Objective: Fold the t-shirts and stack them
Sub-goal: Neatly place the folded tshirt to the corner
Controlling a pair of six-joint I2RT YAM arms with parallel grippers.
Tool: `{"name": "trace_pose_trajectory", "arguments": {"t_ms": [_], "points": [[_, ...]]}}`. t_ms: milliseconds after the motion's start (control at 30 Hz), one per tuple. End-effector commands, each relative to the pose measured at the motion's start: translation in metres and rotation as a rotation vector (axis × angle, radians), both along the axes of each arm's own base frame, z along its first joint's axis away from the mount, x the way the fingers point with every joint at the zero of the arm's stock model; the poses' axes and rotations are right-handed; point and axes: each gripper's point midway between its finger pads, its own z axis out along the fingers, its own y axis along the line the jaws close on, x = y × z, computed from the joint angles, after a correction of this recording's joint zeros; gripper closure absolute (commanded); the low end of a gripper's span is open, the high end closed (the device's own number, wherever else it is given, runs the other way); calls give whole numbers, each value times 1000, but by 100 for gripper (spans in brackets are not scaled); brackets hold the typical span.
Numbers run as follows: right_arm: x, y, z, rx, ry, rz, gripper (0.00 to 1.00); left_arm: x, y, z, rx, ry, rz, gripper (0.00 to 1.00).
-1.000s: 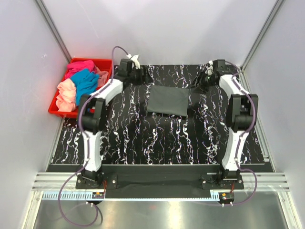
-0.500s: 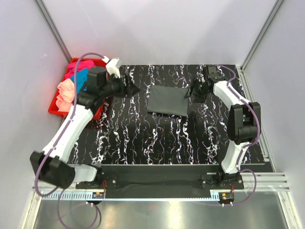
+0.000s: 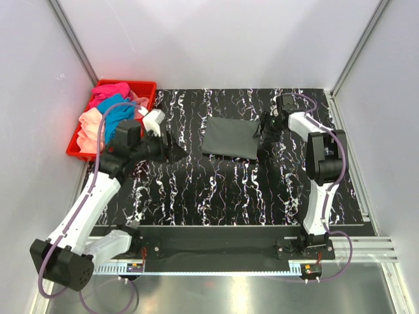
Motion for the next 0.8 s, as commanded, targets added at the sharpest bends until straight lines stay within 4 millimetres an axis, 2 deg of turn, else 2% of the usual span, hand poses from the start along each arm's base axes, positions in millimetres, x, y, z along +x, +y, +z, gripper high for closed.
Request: {"name": "trace_pose_trajectory", "arguments": {"t_ms": [0,33,67,133,200,333,533,600,633,667,767], "points": [[16,10,-4,61,-63,3,39,-3,-3,2,-47,-77,-8,26],[14,12,-11,66,-52,0,39,-1,-2,-4,-42,-78,4,26],[17,12,-15,71,-55,-9,40,-2,1,-24,-23,-57,14,26],[13,13,-27,82,-34,-14,43,4,3,-37,-2,-57,29,26],[15,17,-30,100,-47,-11,51,3,1,-33,12,-48,4,26],[5,19,-41,116,-43,-9,58,6,2,-29,23,-67,11,26],[4,24,-37,139,-83,11,71,4,-2,-33,6,-47,-8,26],[5,18,-39,113,-77,2,80,4,-2,-33,7,-48,-7,26],[12,13,-35,82,-92,-16,84,3,-2,-33,7,-46,-8,26],[10,10,-37,67,-71,-25,93,3,-2,-34,8,-45,-7,26],[18,0,-29,38,-73,-56,100,2,-2,-35,7,-42,-8,26]]}}
